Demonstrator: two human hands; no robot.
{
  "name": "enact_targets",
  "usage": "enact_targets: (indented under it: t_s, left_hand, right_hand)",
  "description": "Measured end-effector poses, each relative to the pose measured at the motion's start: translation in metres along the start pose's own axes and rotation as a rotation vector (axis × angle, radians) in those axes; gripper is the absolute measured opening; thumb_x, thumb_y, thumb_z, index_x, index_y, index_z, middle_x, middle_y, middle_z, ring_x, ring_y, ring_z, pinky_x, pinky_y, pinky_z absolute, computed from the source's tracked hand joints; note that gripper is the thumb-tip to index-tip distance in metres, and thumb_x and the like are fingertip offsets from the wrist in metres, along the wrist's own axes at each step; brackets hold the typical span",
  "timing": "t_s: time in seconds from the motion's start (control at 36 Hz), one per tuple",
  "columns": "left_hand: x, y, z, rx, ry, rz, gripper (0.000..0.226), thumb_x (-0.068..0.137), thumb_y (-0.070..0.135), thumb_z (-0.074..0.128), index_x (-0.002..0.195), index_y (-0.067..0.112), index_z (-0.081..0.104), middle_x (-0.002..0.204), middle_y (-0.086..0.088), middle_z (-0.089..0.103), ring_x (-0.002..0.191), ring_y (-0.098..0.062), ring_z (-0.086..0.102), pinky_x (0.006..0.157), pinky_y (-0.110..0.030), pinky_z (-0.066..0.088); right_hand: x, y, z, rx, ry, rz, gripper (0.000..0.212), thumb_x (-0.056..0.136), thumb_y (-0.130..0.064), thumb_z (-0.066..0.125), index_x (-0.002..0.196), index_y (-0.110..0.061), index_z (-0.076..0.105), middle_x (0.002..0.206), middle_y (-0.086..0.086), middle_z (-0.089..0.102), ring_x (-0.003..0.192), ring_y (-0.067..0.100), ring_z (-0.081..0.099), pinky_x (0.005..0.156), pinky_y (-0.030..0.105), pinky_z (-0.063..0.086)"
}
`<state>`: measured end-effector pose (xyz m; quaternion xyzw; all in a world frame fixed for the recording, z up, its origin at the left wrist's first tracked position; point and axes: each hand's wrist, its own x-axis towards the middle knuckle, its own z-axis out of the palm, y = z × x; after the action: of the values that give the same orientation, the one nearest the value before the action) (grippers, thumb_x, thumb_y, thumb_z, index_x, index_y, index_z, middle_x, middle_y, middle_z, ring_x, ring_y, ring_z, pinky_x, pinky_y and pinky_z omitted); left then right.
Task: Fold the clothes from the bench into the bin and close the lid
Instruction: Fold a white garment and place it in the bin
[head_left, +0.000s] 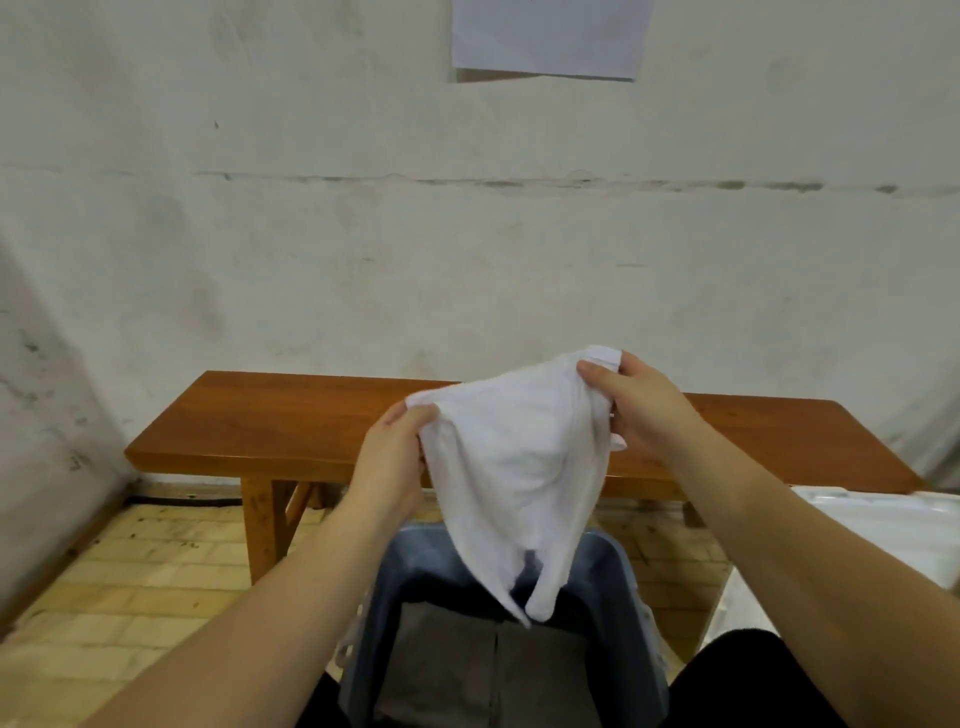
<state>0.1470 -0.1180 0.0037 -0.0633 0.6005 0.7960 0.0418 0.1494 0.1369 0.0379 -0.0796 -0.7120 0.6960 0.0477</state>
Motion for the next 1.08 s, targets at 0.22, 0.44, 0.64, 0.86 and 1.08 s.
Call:
enact_targets:
  t_s: [0.22, 0.44, 0.64, 0.86, 1.08]
  left_hand:
    - [0.022, 0.044, -0.033, -0.022, 0.018, 0.040, 0.023, 0.095, 0.017, 0.060, 0.114, 0.004, 0.064, 0.103, -0.012, 0.074, 0.095, -0.024, 0.072, 0.083, -0.037, 0.054]
    - [0.032, 0.071, -0.070, 0.024, 0.061, 0.096, 0.022, 0.099, 0.020, 0.056, 0.116, 0.006, 0.061, 0.112, -0.013, 0.069, 0.100, -0.028, 0.068, 0.083, -0.041, 0.054]
    - [0.037, 0.087, -0.094, 0.227, 0.142, 0.157, 0.036, 0.098, 0.030, 0.060, 0.127, 0.010, 0.060, 0.114, -0.009, 0.069, 0.103, -0.029, 0.066, 0.085, -0.045, 0.053]
    - [0.043, 0.086, -0.097, 0.791, 0.231, 0.232, 0.039, 0.100, 0.037, 0.051, 0.132, 0.016, 0.058, 0.121, -0.007, 0.065, 0.104, -0.029, 0.061, 0.086, -0.041, 0.050]
    - [0.056, 0.083, -0.101, 0.592, 0.207, 0.059, 0.021, 0.101, 0.020, 0.052, 0.118, 0.018, 0.065, 0.109, -0.009, 0.062, 0.101, -0.030, 0.059, 0.089, -0.042, 0.052]
  right_hand:
    - [0.014, 0.007, -0.054, -0.173, 0.091, 0.113, 0.034, 0.093, -0.022, 0.068, 0.124, -0.011, 0.060, 0.108, 0.009, 0.072, 0.094, 0.024, 0.072, 0.076, 0.036, 0.059]
    - [0.011, 0.018, -0.086, -0.291, 0.172, 0.140, 0.034, 0.093, -0.036, 0.066, 0.120, -0.015, 0.064, 0.115, 0.003, 0.069, 0.105, 0.024, 0.064, 0.096, 0.044, 0.053]
    - [0.016, 0.011, -0.089, 0.023, 0.159, 0.222, 0.038, 0.102, -0.017, 0.052, 0.138, -0.003, 0.048, 0.129, 0.013, 0.058, 0.100, 0.024, 0.061, 0.073, 0.036, 0.051]
    - [0.012, 0.013, -0.082, -0.375, 0.236, 0.116, 0.044, 0.104, -0.035, 0.046, 0.143, -0.014, 0.048, 0.128, 0.000, 0.056, 0.110, 0.025, 0.056, 0.089, 0.039, 0.050]
    - [0.022, 0.025, -0.086, -0.138, 0.346, 0.214, 0.040, 0.097, -0.032, 0.062, 0.131, -0.014, 0.056, 0.124, 0.010, 0.060, 0.111, 0.030, 0.058, 0.096, 0.045, 0.053]
